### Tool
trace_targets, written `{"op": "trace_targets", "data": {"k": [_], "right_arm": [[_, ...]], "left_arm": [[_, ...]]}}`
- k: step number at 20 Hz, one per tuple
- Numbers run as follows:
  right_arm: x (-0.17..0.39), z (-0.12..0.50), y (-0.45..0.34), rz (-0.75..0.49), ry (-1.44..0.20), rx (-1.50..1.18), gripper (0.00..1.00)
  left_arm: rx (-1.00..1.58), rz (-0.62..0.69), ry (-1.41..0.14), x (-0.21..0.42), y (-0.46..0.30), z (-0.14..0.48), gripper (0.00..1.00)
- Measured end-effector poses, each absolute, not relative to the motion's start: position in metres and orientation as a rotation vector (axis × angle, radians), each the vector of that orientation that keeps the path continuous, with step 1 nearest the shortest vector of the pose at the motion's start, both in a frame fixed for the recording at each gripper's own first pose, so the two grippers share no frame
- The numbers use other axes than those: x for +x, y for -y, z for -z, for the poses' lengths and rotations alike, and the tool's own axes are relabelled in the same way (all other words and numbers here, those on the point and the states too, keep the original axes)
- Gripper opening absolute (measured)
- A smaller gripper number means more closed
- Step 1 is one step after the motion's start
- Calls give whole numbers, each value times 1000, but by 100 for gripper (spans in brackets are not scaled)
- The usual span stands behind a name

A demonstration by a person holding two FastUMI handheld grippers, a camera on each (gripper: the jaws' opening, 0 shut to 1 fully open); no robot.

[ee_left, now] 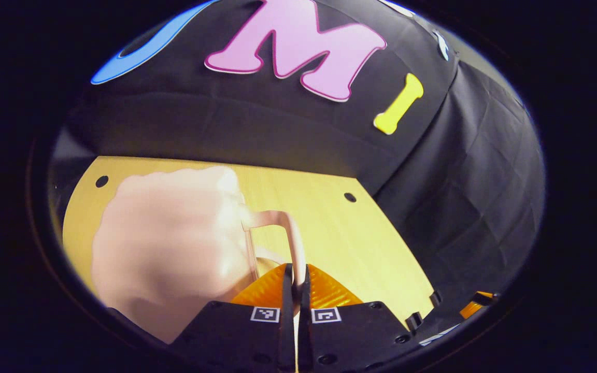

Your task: First open the suitcase, pack the skin care products into it, and then close the suitcase.

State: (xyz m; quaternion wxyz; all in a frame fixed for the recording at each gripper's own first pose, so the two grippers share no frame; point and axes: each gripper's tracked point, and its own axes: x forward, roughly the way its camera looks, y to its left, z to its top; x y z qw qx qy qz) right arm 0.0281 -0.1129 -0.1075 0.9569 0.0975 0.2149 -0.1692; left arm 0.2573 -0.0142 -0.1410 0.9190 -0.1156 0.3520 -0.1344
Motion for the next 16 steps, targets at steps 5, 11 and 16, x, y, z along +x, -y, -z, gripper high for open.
{"op": "trace_targets", "data": {"k": [5,11,16], "right_arm": [[43,98,123,285,-411,196,98],[87,80,120,97,-375,165,98],[115,51,97,-98,-322,163,98]], "left_arm": [[-171,186,-783,257,30,166,20],[-223,140,-526,239,44,78,92],[-87,-29,-255,168,21,-29,96]]}}
